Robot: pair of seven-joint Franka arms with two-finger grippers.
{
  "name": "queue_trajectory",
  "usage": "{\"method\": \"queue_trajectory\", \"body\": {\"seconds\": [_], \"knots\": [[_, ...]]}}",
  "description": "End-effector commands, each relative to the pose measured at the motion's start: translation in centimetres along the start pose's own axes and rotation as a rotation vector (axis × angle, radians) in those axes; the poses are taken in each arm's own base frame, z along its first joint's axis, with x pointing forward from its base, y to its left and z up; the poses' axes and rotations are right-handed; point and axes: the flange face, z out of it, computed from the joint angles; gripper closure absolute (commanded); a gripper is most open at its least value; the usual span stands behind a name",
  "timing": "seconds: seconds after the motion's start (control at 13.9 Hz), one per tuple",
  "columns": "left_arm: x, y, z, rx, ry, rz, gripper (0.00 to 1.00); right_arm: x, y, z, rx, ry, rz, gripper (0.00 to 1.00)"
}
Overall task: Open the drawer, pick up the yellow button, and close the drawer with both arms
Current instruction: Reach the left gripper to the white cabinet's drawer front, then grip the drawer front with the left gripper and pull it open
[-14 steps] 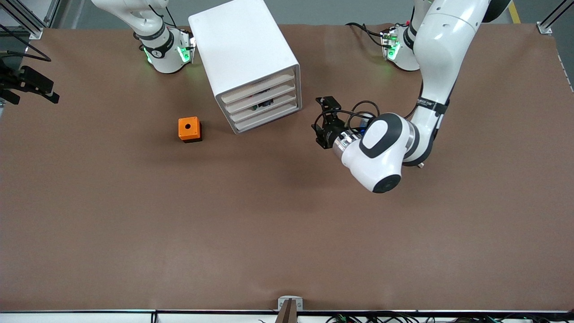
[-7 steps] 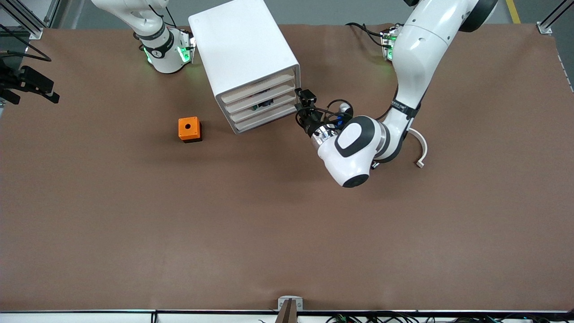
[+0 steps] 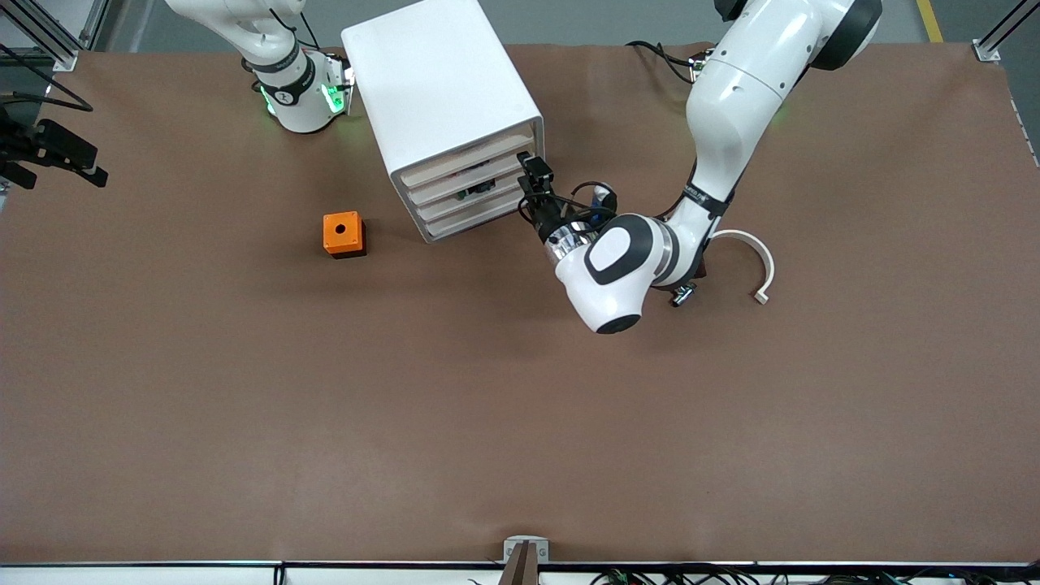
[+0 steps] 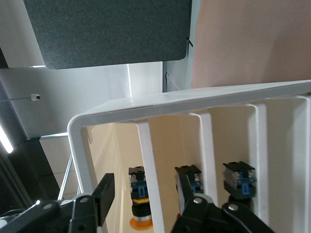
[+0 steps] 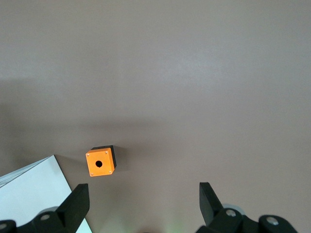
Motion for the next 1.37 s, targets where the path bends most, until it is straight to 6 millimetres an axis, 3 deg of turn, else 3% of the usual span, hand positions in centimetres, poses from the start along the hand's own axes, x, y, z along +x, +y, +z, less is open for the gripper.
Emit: {"method": "queue_trajectory", "body": {"seconds": [0.0,0.22,0.51,0.65,0.94,1.3], "knots": [[-0.9,-0.3,2.2,0.031,0.024,-0.017,0.40,-0.8,0.1,-0.3,0.000,0.007,-0.008,0.00],[-1.3,0.0,5.2,0.046,0.070,-0.028,0.46,-0.8,0.1,-0.3,0.000,0.007,-0.008,0.00],[-1.2,0.1,7.7,0.069,0.115,-0.038,0.67,-0.8,0.1,-0.2,0.000,0.005,-0.009,0.00],[-1.2,0.2,8.0,0.074,0.121,-0.043,0.77,-0.8,0.1,-0.2,0.000,0.005,-0.009,0.00],[-1.1,0.3,8.1,0.076,0.121,-0.048,0.85,-0.9,0.2,-0.2,0.000,0.005,-0.008,0.00],[-0.5,1.0,6.1,0.073,0.088,-0.053,0.89,-0.8,0.2,-0.1,0.000,0.004,-0.008,0.00]]}}
